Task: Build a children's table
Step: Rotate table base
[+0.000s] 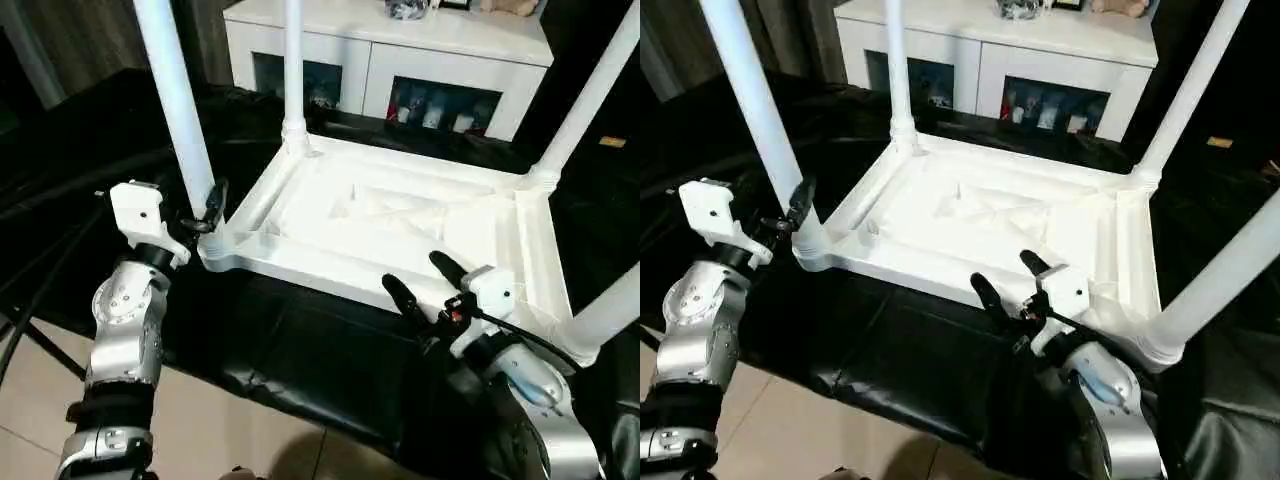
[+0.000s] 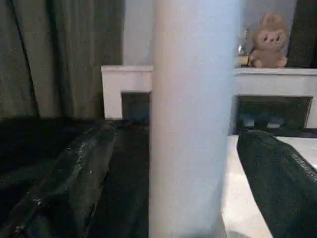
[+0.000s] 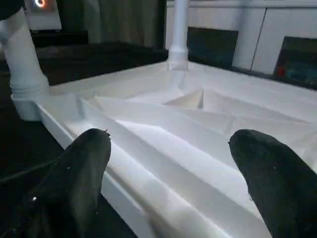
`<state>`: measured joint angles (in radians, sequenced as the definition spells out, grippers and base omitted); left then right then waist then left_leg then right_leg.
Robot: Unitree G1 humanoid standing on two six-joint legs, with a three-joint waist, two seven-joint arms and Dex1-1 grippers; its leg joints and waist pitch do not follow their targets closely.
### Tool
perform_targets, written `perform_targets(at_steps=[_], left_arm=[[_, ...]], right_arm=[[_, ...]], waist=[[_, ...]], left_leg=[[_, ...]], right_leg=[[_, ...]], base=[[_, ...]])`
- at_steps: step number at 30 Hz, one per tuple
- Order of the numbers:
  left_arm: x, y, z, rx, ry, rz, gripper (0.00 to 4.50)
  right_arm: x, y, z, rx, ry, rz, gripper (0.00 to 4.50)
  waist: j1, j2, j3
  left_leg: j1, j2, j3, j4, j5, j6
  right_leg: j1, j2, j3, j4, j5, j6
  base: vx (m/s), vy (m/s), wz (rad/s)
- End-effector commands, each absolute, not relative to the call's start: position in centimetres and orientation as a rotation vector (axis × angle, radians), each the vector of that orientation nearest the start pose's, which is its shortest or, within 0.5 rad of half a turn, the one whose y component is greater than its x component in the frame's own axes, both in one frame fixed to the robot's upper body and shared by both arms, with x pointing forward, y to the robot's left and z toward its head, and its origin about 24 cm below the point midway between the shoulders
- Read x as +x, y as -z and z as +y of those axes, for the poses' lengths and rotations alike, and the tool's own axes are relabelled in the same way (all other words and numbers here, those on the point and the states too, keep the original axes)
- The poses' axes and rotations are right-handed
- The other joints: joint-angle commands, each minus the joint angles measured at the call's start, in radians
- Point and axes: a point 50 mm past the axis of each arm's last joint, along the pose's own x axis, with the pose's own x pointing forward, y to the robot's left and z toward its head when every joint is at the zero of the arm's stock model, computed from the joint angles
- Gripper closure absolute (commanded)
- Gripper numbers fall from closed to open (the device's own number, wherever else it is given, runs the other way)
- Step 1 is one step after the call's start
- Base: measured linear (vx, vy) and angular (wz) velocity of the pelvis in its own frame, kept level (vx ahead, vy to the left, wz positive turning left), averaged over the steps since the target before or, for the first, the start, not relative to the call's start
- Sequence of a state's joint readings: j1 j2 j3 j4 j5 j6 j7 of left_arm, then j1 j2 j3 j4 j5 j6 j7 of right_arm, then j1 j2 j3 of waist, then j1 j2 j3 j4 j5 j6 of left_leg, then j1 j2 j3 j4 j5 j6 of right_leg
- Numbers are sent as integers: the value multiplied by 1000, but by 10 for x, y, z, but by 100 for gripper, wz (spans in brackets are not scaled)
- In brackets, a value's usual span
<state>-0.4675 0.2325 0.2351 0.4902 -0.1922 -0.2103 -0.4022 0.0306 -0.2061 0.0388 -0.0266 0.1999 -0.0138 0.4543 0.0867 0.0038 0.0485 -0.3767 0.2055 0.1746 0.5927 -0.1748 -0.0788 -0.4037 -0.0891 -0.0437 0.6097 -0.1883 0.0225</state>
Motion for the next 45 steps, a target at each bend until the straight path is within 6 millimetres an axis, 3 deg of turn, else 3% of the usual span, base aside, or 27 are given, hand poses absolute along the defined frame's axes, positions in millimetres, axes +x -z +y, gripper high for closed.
perform_targets(at_steps=[1, 5, 10, 14, 15, 16, 17, 23, 28, 31, 32, 34, 37, 42, 45], left_arm=[[341, -104, 216, -25, 201, -214, 6], [350, -108, 211, -189, 297, -163, 6], [330, -117, 192, -358, 724, -108, 6], [317, -116, 190, -351, 868, -55, 6], [307, -112, 187, -313, 972, 19, 6], [305, -110, 186, -293, 992, 36, 6], [302, -109, 185, -289, 1010, 53, 6], [295, -115, 180, -314, 1062, 71, 6], [287, -124, 167, -371, 1153, 58, 6], [297, -128, 167, -386, 1078, 0, 6], [303, -129, 167, -380, 1037, -28, 6], [306, -131, 167, -373, 1019, -39, 6], [310, -134, 169, -364, 985, -52, 6], [321, -142, 172, -368, 898, -108, 6], [325, -144, 171, -373, 867, -134, 6]], right_arm=[[240, -45, -160, -8, -466, -9, 27], [235, -38, -164, 1, -463, 29, 27], [224, -24, -187, -55, -433, 105, 27], [223, -24, -192, -65, -416, 103, 27], [225, -27, -199, -60, -348, 78, 27], [227, -28, -202, -59, -304, 69, 27], [229, -28, -206, -58, -260, 65, 27], [235, -33, -225, -53, -58, 4, 27], [232, -39, -251, -13, 141, -52, 27], [229, -37, -260, -11, 202, -41, 27], [227, -35, -264, -16, 226, -29, 27], [225, -33, -267, -22, 263, -14, 27], [222, -30, -273, -29, 334, 5, 27], [216, -27, -280, -64, 437, 8, 27], [211, -29, -285, -79, 511, -15, 27]], waist=[[-4, 16, -63], [-2, 11, -59], [-3, 17, -56], [-3, 17, -51], [-4, 13, -51], [-5, 16, -50], [-6, 15, -47], [-9, 10, -48], [-9, 10, -51], [-11, 8, -52], [-10, 14, -53], [-11, 8, -52], [-12, 10, -53], [-12, 3, -52], [-12, 4, -52]], left_leg=[[14, 11, -4, -77, -294, -4], [15, 12, -2, -80, -312, -5], [15, 14, 0, -83, -333, -5], [17, 15, 0, -86, -363, -1], [19, 16, 1, -87, -367, -2], [17, 16, -1, -89, -372, -6], [24, 17, 1, -91, -391, -12], [20, 14, 0, -91, -387, -29], [19, 11, 3, -88, -352, -24], [14, 8, 6, -85, -327, -16], [16, 6, 6, -83, -319, -14], [16, 5, 6, -83, -324, -17], [17, 5, 5, -83, -332, -20], [16, 3, 6, -82, -329, -23], [15, 4, 5, -83, -330, -22]], right_leg=[[40, -28, 30, -65, -71, -184], [42, -34, 31, -67, -123, -201], [39, -32, 33, -69, -157, -228], [37, -32, 32, -75, -217, -209], [35, -32, 32, -78, -228, -204], [35, -34, 33, -77, -255, -194], [27, -30, 33, -83, -283, -185], [29, -34, 35, -85, -334, -149], [31, -28, 34, -76, -259, -159], [36, -25, 33, -76, -233, -153], [36, -26, 33, -78, -242, -144], [36, -25, 32, -82, -261, -131], [35, -24, 31, -82, -276, -122], [35, -24, 31, -82, -282, -114], [33, -25, 31, -84, -288, -109]], base=[[0, 0, 0], [0, 0, 0], [0, 0, 0], [0, 0, 0], [0, 0, 0], [0, 0, 0], [0, 0, 0], [0, 0, 0], [0, 0, 0], [0, 0, 0], [0, 0, 0], [0, 0, 0], [0, 0, 0], [0, 0, 0], [0, 0, 0]])
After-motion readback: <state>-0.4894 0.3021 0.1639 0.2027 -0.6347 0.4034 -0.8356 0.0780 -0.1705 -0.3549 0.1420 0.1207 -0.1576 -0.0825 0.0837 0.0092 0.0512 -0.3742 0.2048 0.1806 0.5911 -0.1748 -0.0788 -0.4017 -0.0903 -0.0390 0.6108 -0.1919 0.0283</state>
